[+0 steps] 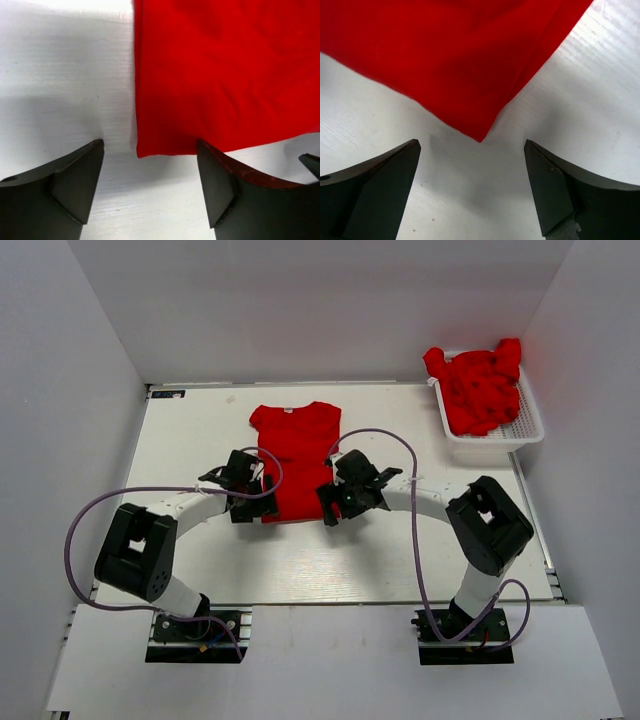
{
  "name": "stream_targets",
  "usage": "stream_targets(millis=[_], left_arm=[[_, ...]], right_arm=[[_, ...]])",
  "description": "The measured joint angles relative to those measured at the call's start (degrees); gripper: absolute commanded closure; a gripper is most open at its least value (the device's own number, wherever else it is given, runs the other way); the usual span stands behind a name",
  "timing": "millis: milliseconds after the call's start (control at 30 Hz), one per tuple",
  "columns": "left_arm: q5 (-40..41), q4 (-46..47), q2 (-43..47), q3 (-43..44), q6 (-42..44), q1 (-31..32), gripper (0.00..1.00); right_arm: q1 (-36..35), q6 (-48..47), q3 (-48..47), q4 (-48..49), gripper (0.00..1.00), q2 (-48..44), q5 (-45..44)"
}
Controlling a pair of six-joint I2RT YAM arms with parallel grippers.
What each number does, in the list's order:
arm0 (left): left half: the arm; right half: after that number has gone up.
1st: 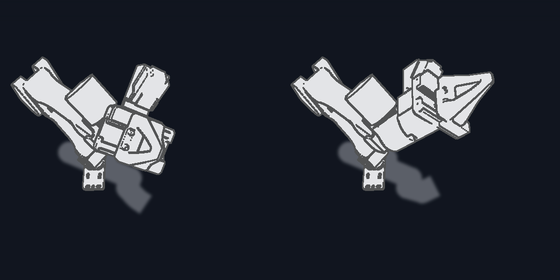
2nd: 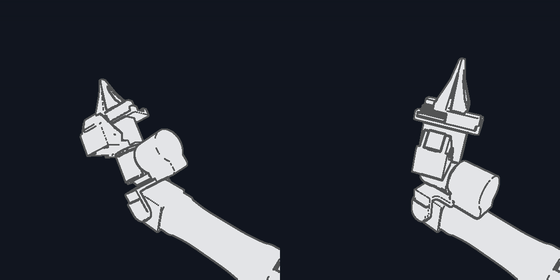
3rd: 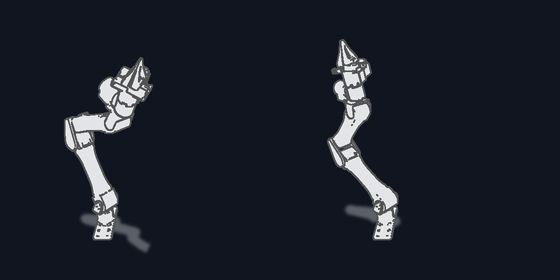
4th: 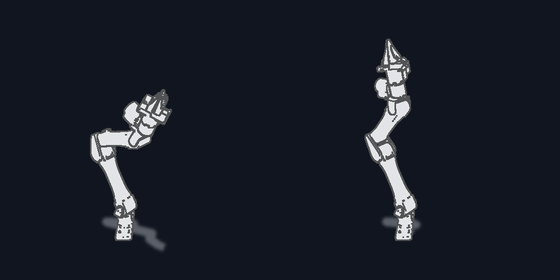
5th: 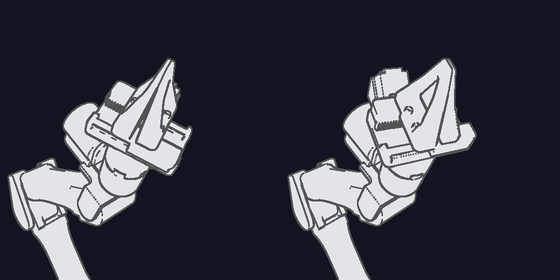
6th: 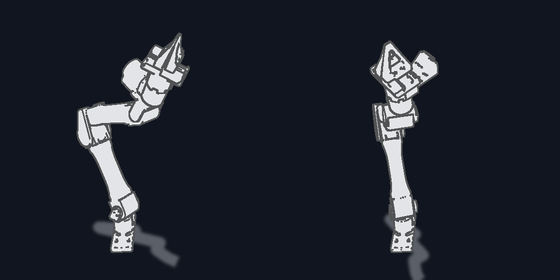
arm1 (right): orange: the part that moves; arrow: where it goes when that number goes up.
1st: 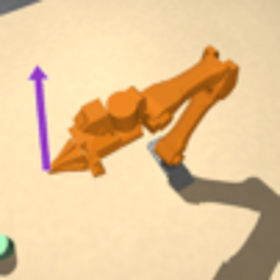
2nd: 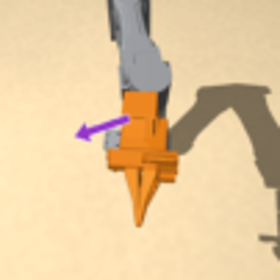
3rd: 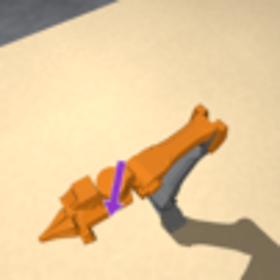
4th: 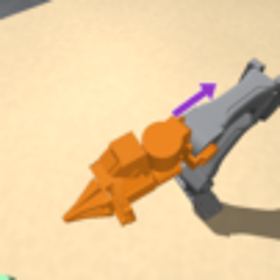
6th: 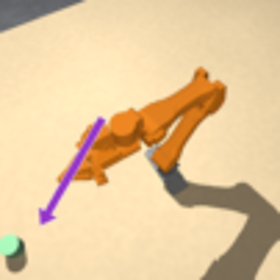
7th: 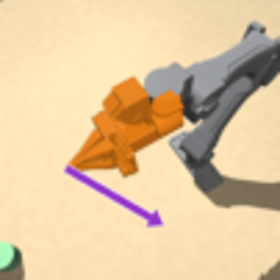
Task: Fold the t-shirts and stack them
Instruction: Grab one side of the 2/3 rectangular tshirt with both arms
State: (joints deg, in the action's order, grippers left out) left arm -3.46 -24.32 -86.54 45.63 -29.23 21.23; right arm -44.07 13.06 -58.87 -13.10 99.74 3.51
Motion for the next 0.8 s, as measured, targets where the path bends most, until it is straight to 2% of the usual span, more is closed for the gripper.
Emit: stream_targets(millis=[67, 100, 167, 200, 267, 300, 333, 367, 433, 533, 567, 600, 800], left_arm=[[-0.1, 0.5, -0.3, 0.0, 0.0, 0.0, 0.24], [-0.1, 0.8, -0.4, 0.0, 0.0, 0.0, 0.34], [-0.4, 1.4, -0.9, -0.1, 0.0, 0.0, 0.44], [-0.5, 1.6, -1.2, -0.1, 0.0, 0.0, 0.55], [-0.9, 2.4, -1.8, -0.1, 0.1, 0.0, 0.62], [-1.2, 2.6, -2.2, -0.1, 0.1, 0.1, 0.69], [-1.5, 3.0, -2.5, -0.1, 0.2, 0.1, 0.83], [-1.7, 3.4, -2.8, -0.1, 0.0, 0.2, 0.9], [-2.3, 4.3, -3.4, 0.0, 0.1, 0.3, 1.0], [-2.8, 4.6, -3.7, 0.2, 0.1, 0.4, 1.0], [-2.8, 4.7, -3.8, 0.2, 0.0, 0.5, 1.0], [-2.8, 4.8, -3.8, 0.2, 0.0, 0.5, 1.0], [-2.5, 4.9, -3.2, -0.2, 0.1, 0.8, 1.0]], right_arm=[[0.0, 0.2, -0.7, 0.1, 0.18, 0.7, -0.4], [0.0, 0.4, -1.1, 0.2, 0.26, 1.1, -0.5], [-0.1, 0.6, -1.6, 0.6, 0.31, 1.7, -0.6], [-0.1, 0.9, -1.7, 0.8, 0.36, 2.1, -0.6], [-0.2, 1.2, -1.8, 1.3, 0.49, 2.5, -0.5], [-0.2, 1.3, -1.9, 1.3, 0.55, 2.7, -0.4], [-0.3, 1.5, -1.9, 1.4, 0.59, 2.9, -0.3], [-0.3, 1.5, -1.9, 1.4, 0.7, 2.9, -0.2], [-0.3, 1.7, -1.9, 1.6, 0.8, 3.1, 0.1], [-0.3, 1.8, -1.9, 1.7, 0.88, 3.3, 0.3], [-0.3, 1.9, -1.9, 1.7, 0.98, 3.3, 0.4], [-0.3, 1.8, -1.9, 1.7, 1.0, 3.4, 0.4], [-0.3, 2.0, -1.9, 1.6, 1.0, 3.4, 0.6]])
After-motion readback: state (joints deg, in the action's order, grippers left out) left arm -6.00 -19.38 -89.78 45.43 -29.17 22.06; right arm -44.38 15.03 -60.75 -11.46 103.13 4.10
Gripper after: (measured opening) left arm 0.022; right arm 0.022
